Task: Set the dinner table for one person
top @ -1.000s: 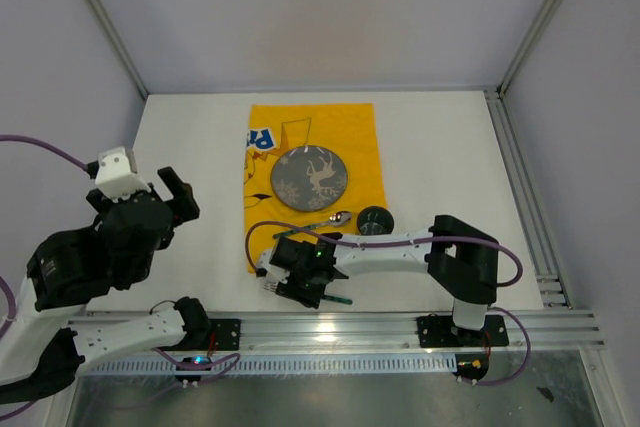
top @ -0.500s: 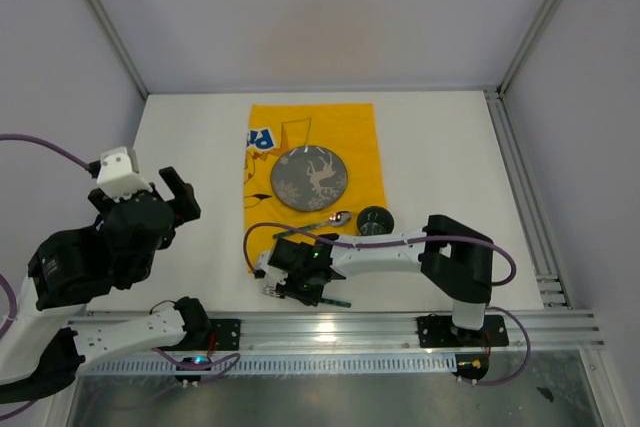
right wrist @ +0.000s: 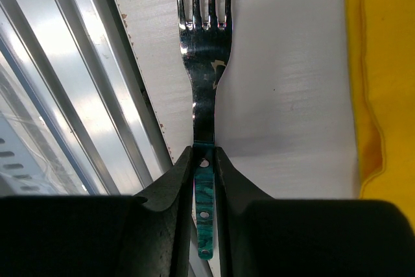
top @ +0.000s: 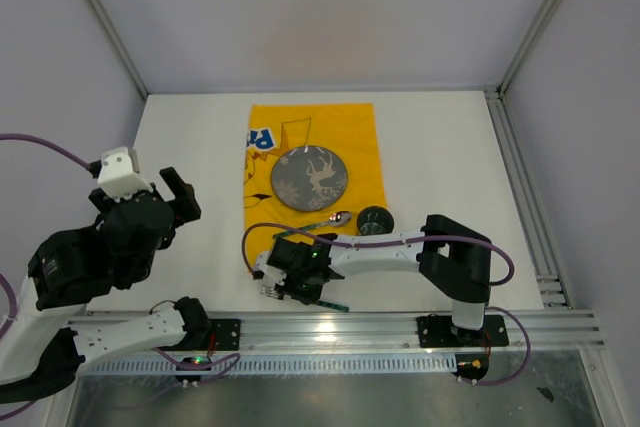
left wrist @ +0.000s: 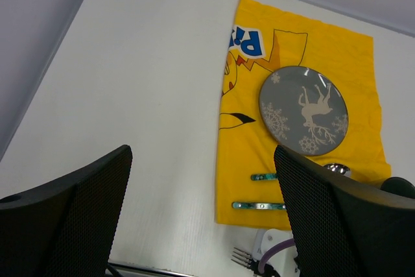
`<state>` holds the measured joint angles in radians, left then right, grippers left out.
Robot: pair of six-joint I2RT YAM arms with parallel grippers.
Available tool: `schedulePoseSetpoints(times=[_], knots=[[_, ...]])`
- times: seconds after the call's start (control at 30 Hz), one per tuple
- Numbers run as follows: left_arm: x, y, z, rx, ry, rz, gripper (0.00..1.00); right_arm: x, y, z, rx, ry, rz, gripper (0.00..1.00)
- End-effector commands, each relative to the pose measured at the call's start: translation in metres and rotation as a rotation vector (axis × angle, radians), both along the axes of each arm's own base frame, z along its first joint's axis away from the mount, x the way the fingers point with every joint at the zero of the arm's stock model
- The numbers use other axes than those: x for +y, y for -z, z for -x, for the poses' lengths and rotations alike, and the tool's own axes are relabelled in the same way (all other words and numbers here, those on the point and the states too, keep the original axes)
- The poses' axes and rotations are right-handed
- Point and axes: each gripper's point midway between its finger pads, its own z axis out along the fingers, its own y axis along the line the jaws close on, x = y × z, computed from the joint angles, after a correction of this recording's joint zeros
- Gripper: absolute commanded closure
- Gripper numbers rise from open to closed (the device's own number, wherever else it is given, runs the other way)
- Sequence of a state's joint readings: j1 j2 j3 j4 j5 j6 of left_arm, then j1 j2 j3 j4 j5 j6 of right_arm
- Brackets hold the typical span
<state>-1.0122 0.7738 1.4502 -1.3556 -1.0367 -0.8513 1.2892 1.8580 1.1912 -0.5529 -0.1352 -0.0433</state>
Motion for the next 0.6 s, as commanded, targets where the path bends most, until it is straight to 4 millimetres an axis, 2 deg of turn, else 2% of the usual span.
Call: schedulePoseSetpoints(times=[0.0, 0.2, 0.37, 0.57], knots=[[0.004, -0.001, 0.001, -0.003, -0.005, -0.016, 0.08, 0.006, -0.002, -0.002, -0.018, -0.001, -0.019, 0.96], [0.0, 0.007, 0.0, 0.018, 0.007, -0.026, 0.09, 0.011, -0.024, -0.006, -0.033, 0.022, -0.063, 0.97], [-0.005, 0.012, -0.001, 0.035, 0.018, -0.043, 0.16, 0.019, -0.051, -0.014, -0.043, 0.061, -0.12, 0.97], [-0.004, 0.013, -0.001, 0.036, 0.019, -0.049, 0.16, 0.033, -0.116, -0.044, -0.064, 0.209, -0.256, 0.97]])
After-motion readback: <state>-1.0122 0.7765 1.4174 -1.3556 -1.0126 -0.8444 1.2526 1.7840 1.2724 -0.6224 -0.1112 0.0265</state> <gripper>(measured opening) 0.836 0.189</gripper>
